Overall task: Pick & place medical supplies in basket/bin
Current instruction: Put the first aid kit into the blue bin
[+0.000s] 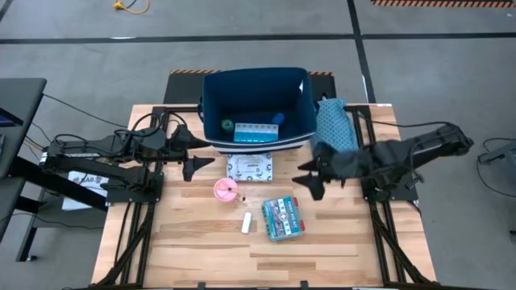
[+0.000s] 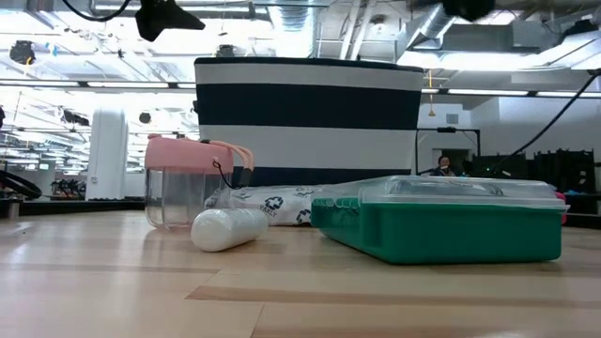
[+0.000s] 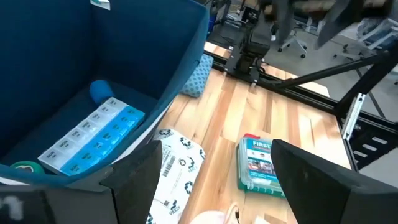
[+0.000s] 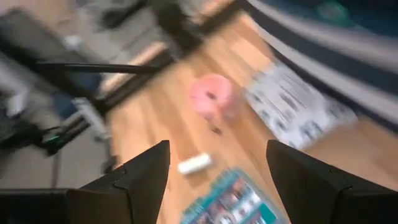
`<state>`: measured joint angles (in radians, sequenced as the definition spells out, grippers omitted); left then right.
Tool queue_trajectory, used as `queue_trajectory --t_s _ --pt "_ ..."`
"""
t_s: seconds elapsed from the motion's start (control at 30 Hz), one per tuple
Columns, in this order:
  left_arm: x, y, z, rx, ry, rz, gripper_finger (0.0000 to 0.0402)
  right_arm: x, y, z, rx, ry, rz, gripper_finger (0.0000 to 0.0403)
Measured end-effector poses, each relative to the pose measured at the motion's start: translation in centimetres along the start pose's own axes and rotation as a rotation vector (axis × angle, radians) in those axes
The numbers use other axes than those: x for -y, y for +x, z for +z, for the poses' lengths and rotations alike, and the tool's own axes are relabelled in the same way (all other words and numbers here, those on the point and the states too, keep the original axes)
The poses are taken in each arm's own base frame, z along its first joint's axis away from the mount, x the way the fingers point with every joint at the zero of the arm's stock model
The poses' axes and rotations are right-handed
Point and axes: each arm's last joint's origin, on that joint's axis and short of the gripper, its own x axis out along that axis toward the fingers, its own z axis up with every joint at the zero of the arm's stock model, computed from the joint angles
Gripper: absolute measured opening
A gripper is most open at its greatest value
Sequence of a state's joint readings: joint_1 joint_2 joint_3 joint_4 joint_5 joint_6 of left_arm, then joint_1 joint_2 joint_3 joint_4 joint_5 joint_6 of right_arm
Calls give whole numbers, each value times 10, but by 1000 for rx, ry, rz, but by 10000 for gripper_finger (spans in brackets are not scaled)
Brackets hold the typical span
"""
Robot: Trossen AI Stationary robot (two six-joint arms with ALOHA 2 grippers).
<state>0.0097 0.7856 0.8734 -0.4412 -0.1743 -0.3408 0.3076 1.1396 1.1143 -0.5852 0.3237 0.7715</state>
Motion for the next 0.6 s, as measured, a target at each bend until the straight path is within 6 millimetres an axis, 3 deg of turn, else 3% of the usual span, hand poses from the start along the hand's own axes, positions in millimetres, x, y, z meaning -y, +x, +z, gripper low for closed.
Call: queue_trajectory --t_s 0.3,0.43,0.6 --pt "-1 0 -4 -42 10 -9 291 -7 46 -73 -151 189 -169 260" --pt "2 3 -5 -75 9 -78 291 -18 55 -92 -163 212 -173 260" --pt "6 12 -7 -127 10 -142 291 -30 58 -99 -150 228 -115 260"
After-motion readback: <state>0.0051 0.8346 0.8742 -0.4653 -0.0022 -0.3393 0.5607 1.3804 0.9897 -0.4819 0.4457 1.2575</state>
